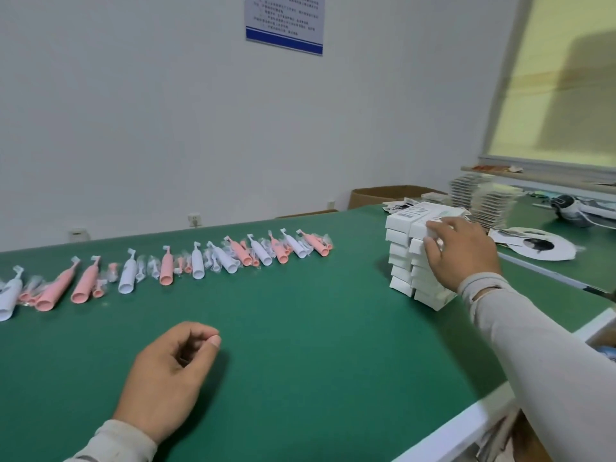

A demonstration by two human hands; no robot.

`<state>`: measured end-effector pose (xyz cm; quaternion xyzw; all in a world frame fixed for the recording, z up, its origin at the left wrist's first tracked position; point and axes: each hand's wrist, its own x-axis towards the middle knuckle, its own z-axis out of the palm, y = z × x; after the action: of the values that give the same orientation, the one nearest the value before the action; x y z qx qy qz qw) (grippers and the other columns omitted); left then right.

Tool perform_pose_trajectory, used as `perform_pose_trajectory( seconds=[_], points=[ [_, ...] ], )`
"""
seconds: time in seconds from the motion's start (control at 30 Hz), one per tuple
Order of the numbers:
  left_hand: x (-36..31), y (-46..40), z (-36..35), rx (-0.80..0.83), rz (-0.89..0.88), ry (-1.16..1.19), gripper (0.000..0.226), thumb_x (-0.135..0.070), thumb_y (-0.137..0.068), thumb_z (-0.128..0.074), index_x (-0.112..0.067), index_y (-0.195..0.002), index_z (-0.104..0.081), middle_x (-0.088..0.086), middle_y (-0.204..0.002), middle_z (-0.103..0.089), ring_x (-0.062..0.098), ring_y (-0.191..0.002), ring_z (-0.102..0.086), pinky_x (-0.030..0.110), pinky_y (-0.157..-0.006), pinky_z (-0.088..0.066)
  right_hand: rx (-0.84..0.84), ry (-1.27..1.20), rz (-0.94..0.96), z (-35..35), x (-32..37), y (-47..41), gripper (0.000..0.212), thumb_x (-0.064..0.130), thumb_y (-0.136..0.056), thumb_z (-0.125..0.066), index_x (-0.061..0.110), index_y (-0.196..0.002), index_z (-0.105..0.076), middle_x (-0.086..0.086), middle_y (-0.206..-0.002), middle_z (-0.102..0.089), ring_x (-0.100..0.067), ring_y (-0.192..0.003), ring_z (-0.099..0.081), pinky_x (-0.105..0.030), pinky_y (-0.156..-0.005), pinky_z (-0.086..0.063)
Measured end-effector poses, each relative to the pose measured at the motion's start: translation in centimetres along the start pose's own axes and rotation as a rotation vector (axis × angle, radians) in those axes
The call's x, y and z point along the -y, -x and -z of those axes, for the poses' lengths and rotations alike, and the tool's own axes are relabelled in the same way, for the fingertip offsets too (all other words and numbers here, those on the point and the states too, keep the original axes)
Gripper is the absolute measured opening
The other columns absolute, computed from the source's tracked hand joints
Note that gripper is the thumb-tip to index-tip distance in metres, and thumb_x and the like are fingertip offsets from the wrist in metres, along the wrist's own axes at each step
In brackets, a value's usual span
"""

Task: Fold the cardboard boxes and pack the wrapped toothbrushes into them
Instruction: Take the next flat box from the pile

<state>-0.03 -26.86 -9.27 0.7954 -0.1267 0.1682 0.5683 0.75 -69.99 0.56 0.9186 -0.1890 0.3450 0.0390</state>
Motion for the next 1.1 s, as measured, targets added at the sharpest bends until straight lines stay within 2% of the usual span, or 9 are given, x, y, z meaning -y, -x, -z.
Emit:
perform_pose_trajectory(
  seconds=[0.1, 0.2, 0.23, 0.4, 0.6, 0.77, 0.87, 0.93, 1.1],
  points=[
    [0.2, -0.1, 0.0, 0.007, 0.000, 0.003, 0.027, -0.011, -0.086, -0.074, -0.037, -0.082, -0.071, -0.002, -0.075, -0.071, 0.009, -0.062, -0.061, 0.018, -0.065, -0.051, -0.062, -0.011, -0.021, 0.4, 0.2, 1.1, 0.043, 0.033, -0.100, -0.046, 0.019, -0.140, -0.053, -0.008, -0.145, -0.052, -0.037, -0.125, -0.049, -0.048, -0.101, -0.041],
    [0.3, -0.3, -0.1, -0.005, -0.003, -0.001, 0.026, -0.011, -0.086, -0.074, -0.036, -0.081, -0.071, -0.004, -0.076, -0.071, 0.007, -0.063, -0.061, 0.013, -0.064, -0.049, -0.423, -0.393, 0.033, 1.7, 3.9, 4.3, 0.031, 0.021, -0.089, -0.052, 0.007, -0.113, -0.065, -0.014, -0.112, -0.066, -0.036, -0.100, -0.057, -0.043, -0.089, -0.043],
    [0.2, -0.3, -0.2, -0.018, -0.006, 0.000, 0.025, -0.009, -0.086, -0.073, -0.033, -0.080, -0.072, -0.004, -0.077, -0.071, 0.006, -0.063, -0.061, 0.012, -0.064, -0.049, -0.426, -0.494, 0.122, 2.1, 6.4, 5.8, 0.028, 0.021, -0.087, -0.054, 0.007, -0.109, -0.065, -0.012, -0.104, -0.066, -0.033, -0.094, -0.058, -0.041, -0.086, -0.043],
    [-0.4, -0.4, 0.4, -0.206, 0.012, 0.005, 0.023, -0.004, -0.087, -0.071, -0.025, -0.077, -0.069, -0.007, -0.074, -0.070, 0.003, -0.065, -0.059, 0.006, -0.065, -0.044, 0.140, -0.778, 0.528, 1.9, 21.3, 12.5, 0.033, 0.033, -0.088, -0.055, 0.024, -0.118, -0.064, 0.007, -0.111, -0.067, -0.015, -0.094, -0.063, -0.031, -0.085, -0.048],
    [-0.3, 0.7, 5.9, -0.454, 0.013, -0.130, 0.028, -0.006, -0.088, -0.068, -0.030, -0.076, -0.062, -0.013, -0.069, -0.065, -0.004, -0.065, -0.057, 0.006, -0.065, -0.041, 0.781, -1.203, 0.313, 1.7, 35.2, 13.6, 0.027, 0.016, -0.092, -0.054, 0.027, -0.114, -0.063, 0.007, -0.105, -0.064, -0.017, -0.091, -0.066, -0.033, -0.093, -0.052],
    [2.0, 3.2, 13.0, -0.478, 0.136, -0.371, 0.020, -0.023, -0.089, -0.064, -0.036, -0.075, -0.058, -0.015, -0.075, -0.065, 0.004, -0.070, -0.059, 0.028, -0.074, -0.052, 0.727, -1.146, 0.440, -0.1, 38.8, 17.1, 0.020, 0.016, -0.093, -0.060, 0.026, -0.106, -0.071, 0.009, -0.096, -0.069, -0.011, -0.084, -0.062, -0.026, -0.089, -0.050],
    [2.3, 3.8, 17.1, -0.462, 0.148, -0.613, 0.010, -0.025, -0.092, -0.062, -0.029, -0.100, -0.065, -0.011, -0.101, -0.066, 0.011, -0.094, -0.060, 0.032, -0.092, -0.049, 0.754, -1.159, 0.520, -0.8, 38.6, 17.6, 0.017, 0.020, -0.091, -0.066, 0.037, -0.089, -0.067, 0.021, -0.089, -0.068, 0.005, -0.081, -0.062, -0.007, -0.076, -0.044],
    [2.3, 3.8, 20.9, -0.509, 0.122, -0.864, 0.028, -0.023, -0.093, -0.061, -0.016, -0.120, -0.064, 0.000, -0.123, -0.062, 0.020, -0.116, -0.053, 0.032, -0.104, -0.036, 0.759, -1.187, 0.537, -0.8, 38.7, 17.9, 0.021, 0.018, -0.090, -0.068, 0.038, -0.084, -0.066, 0.023, -0.083, -0.066, 0.010, -0.077, -0.059, 0.002, -0.068, -0.037],
    [1.7, 2.6, 29.8, -0.477, 0.473, -1.412, 0.042, -0.020, -0.094, -0.052, -0.011, -0.135, -0.054, 0.011, -0.144, -0.049, 0.031, -0.133, -0.043, 0.042, -0.113, -0.034, 0.777, -1.257, 0.490, -0.7, 38.9, 18.1, 0.015, 0.017, -0.090, -0.069, 0.031, -0.086, -0.069, 0.017, -0.081, -0.068, 0.003, -0.071, -0.059, -0.013, -0.070, -0.042]
  ],
)
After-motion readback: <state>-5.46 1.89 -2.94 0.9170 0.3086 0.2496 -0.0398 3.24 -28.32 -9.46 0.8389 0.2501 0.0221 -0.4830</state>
